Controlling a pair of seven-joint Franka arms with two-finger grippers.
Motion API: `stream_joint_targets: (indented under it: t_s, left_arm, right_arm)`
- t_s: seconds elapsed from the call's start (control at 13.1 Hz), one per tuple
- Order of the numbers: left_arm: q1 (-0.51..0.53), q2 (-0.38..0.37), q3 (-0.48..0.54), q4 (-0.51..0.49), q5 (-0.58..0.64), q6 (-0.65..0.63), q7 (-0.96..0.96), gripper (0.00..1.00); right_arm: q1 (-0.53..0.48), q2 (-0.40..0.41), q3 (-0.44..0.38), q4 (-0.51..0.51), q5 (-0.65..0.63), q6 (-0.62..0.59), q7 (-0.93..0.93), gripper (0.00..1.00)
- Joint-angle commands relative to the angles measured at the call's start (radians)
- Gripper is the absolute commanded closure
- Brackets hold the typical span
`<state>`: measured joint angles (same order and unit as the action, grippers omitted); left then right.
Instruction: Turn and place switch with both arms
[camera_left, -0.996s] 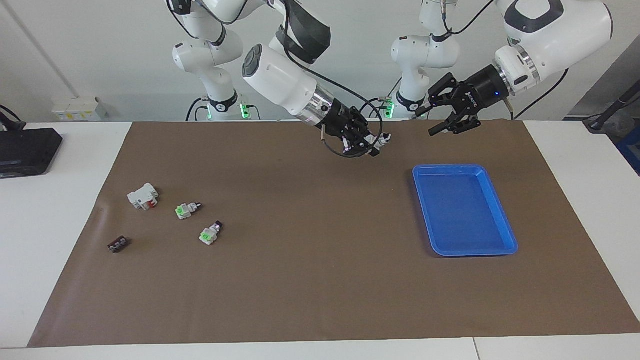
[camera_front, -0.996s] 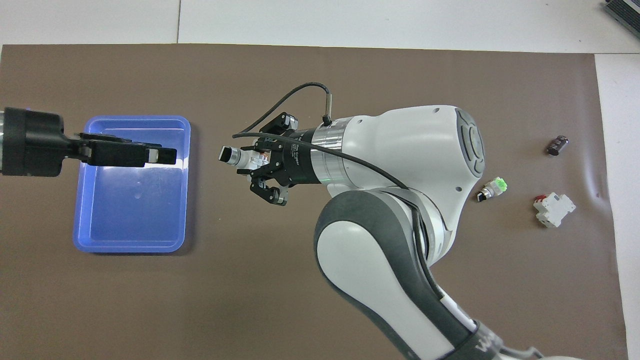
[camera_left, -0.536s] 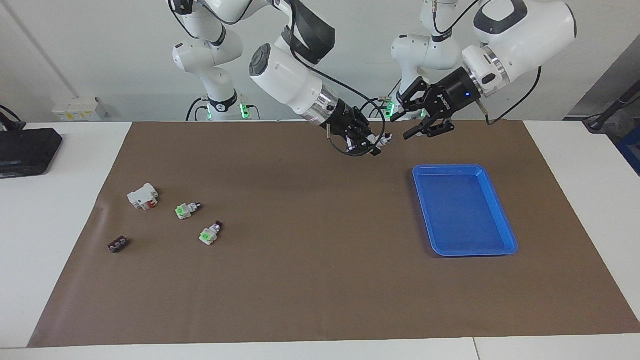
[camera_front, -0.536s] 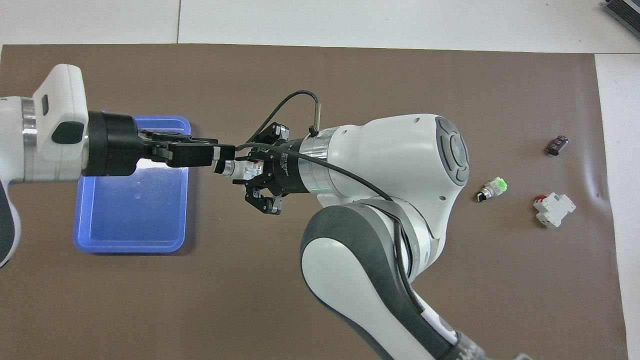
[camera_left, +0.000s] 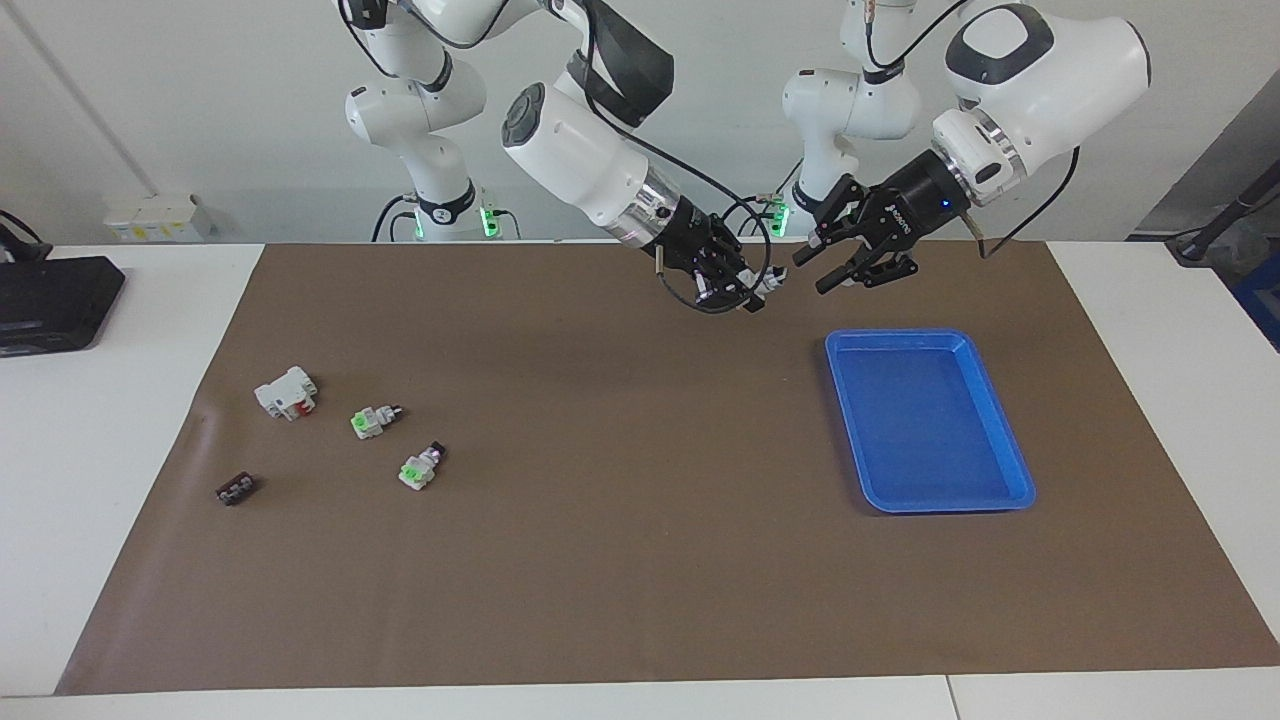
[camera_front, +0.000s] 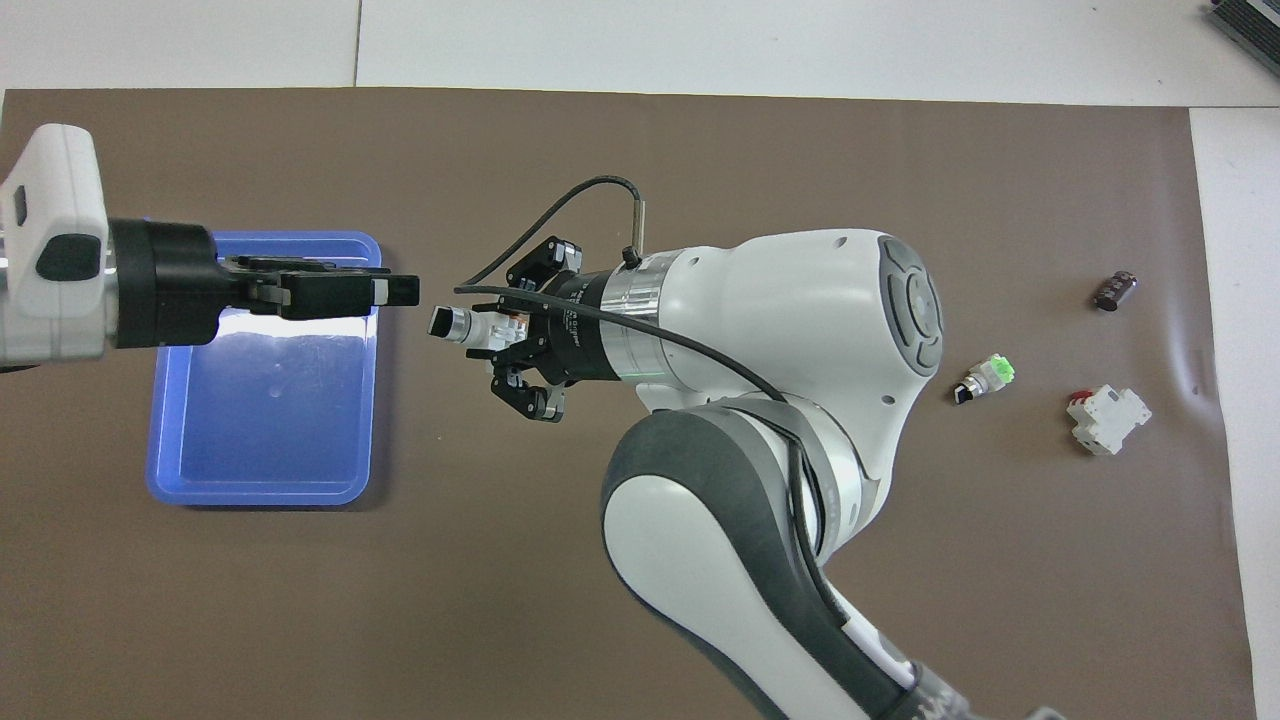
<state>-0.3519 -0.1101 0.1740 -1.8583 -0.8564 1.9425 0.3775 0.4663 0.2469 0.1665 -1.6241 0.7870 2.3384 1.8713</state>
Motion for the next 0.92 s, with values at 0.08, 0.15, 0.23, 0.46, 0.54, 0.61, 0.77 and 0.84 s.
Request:
stream_joint_targets:
  t_s: [0.08,0.15,0.23,0.46,0.54,0.61,0.77,0.84]
  left_arm:
    - [-0.007,-0.043,-0.004,-0.056,-0.013,-0.010,0.028,0.57]
    - [-0.010,-0.045,-0.004,-0.061,-0.012,-0.011,0.029,0.57]
    - [-0.012,-0.048,-0.004,-0.070,-0.010,-0.011,0.034,0.57]
    - [-0.012,-0.059,-0.008,-0.093,-0.009,-0.010,0.069,0.59]
    - [-0.013,-0.062,-0.008,-0.096,-0.007,-0.007,0.069,0.59]
    - [-0.015,-0.062,-0.010,-0.098,-0.007,-0.002,0.069,0.59]
    - [-0.035,-0.062,-0.010,-0.098,-0.007,0.016,0.069,0.60]
    - [-0.035,-0.060,-0.013,-0.096,-0.007,0.026,0.067,0.61]
  right_arm:
    - [-0.003,-0.008,0.007,-0.013,-0.026,0.022,0.019,1.00]
    - [-0.003,-0.008,0.007,-0.013,-0.025,0.022,0.017,1.00]
    - [-0.003,-0.008,0.007,-0.013,-0.026,0.022,0.019,1.00]
    - [-0.003,-0.008,0.007,-0.013,-0.026,0.022,0.019,1.00]
    - [-0.003,-0.008,0.007,-0.013,-0.026,0.022,0.019,1.00]
    - [-0.003,-0.008,0.007,-0.013,-0.025,0.022,0.019,1.00]
    - [-0.003,-0.008,0.007,-0.013,-0.026,0.022,0.019,1.00]
    - [-0.003,-0.008,0.007,-0.013,-0.026,0.022,0.019,1.00]
